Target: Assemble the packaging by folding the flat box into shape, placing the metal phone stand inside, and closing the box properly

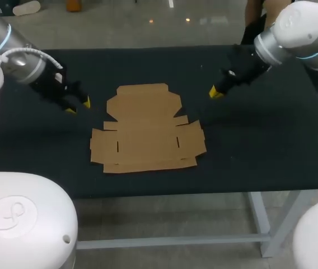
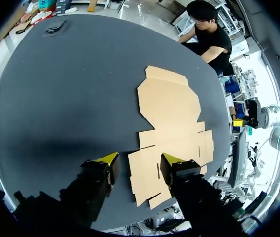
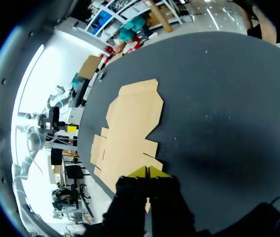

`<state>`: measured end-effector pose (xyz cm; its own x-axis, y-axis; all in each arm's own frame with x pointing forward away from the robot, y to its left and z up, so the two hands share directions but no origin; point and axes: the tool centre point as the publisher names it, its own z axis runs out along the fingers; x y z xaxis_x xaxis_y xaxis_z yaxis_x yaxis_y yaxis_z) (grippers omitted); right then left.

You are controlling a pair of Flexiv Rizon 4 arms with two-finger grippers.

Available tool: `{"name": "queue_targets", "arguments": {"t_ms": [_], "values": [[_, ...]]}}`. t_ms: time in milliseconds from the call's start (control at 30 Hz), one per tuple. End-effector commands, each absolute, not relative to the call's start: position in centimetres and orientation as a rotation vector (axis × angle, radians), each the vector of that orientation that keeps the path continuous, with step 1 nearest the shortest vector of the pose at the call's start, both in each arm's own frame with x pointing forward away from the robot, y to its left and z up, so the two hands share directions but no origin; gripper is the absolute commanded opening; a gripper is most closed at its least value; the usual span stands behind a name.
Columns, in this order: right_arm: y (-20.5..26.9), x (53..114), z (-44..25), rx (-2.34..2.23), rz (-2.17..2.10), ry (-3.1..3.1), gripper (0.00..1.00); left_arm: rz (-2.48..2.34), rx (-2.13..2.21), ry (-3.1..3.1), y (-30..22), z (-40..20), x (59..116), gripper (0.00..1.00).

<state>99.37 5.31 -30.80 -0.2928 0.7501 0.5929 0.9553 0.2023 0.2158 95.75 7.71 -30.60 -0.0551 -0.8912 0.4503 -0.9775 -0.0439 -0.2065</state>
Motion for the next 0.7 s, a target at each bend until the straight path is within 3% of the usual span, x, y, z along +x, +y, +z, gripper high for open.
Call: {"name": "queue_targets", "arguments": {"t_ms": [33,700], "values": [[5.8,100.3,-31.4,-1.576,-0.789,-2.132,0.00,0.669,2.013,-2.011,7.5,-31.7,97.2,0.00],[6.3,100.8,-31.9,-1.558,-0.799,-2.090,0.00,0.632,1.936,-1.946,7.3,-33.0,98.7,0.00]]}}
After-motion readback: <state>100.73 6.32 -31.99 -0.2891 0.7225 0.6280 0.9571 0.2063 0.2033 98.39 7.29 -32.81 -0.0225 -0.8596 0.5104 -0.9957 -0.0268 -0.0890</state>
